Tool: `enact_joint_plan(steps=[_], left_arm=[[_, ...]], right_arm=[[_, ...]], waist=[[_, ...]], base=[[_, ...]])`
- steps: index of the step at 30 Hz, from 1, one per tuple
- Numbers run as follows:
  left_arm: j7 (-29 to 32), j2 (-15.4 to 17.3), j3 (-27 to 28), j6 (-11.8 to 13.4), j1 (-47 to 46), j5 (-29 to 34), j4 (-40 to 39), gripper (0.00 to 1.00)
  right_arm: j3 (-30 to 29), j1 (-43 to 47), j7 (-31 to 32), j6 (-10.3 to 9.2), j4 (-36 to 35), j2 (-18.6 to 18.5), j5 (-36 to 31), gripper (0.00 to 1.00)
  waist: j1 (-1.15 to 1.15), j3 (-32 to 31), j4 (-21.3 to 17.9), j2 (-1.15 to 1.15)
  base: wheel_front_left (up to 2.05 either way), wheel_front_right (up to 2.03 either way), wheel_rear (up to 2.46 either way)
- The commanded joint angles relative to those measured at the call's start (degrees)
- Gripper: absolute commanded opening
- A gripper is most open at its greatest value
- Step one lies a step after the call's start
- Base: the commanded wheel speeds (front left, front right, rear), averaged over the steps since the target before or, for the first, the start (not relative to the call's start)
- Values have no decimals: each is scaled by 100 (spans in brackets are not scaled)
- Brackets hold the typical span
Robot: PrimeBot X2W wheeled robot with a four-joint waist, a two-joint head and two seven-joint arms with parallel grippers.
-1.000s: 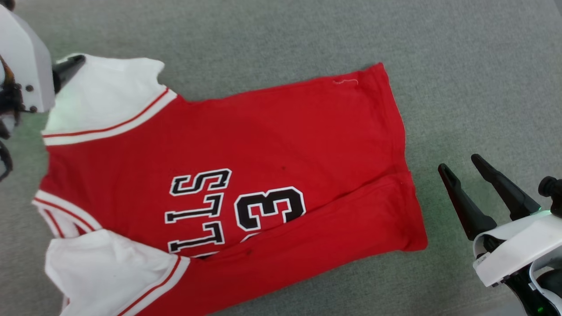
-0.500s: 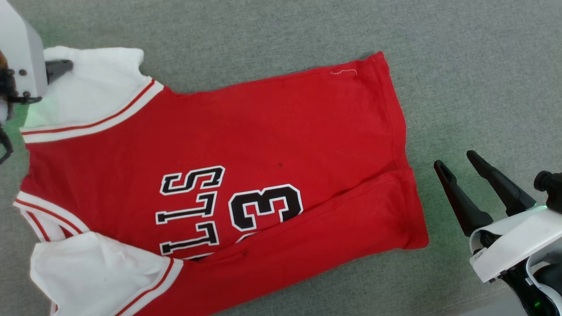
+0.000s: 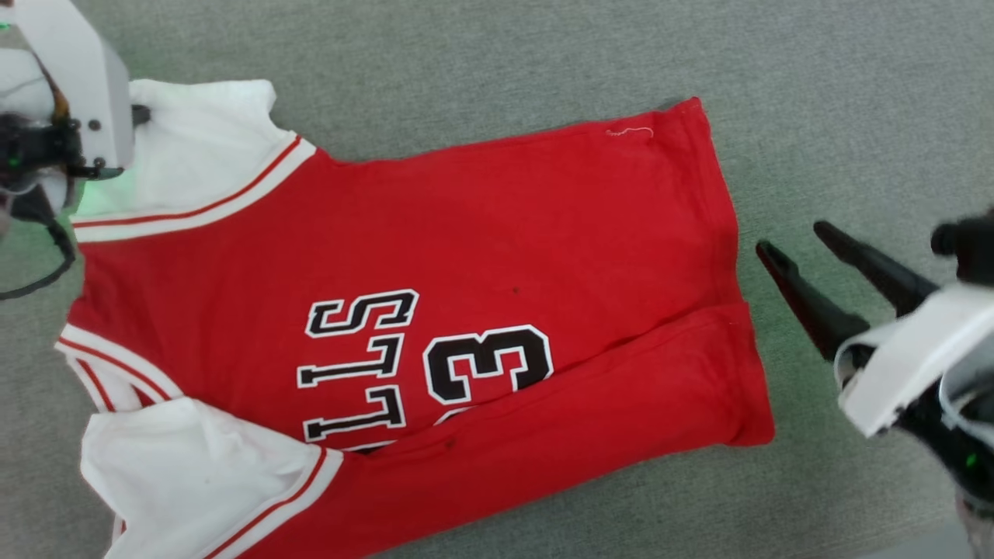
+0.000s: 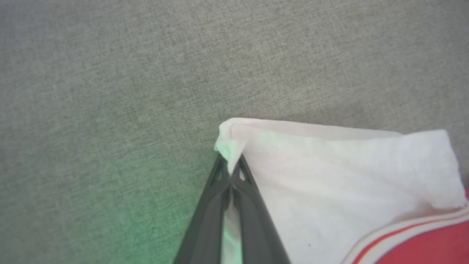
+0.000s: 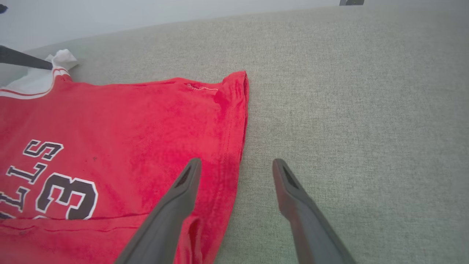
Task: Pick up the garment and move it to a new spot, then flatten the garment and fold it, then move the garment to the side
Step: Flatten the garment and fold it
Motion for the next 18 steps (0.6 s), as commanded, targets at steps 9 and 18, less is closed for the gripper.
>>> enact_joint_plan(steps=[9, 18], left_arm=[[-76, -577, -106, -195, -77, 48, 275, 0], [-195, -888, -123, -335, -297, 72, 526, 0]], right_arm=[[60, -1581, 1253, 2, 909, -53, -3, 100], [370, -2828, 2052, 2, 2271, 65, -151, 100]], waist=[[0, 57, 309, 0], [0, 157, 532, 0]], base=[[0, 0, 0], [0, 0, 0]])
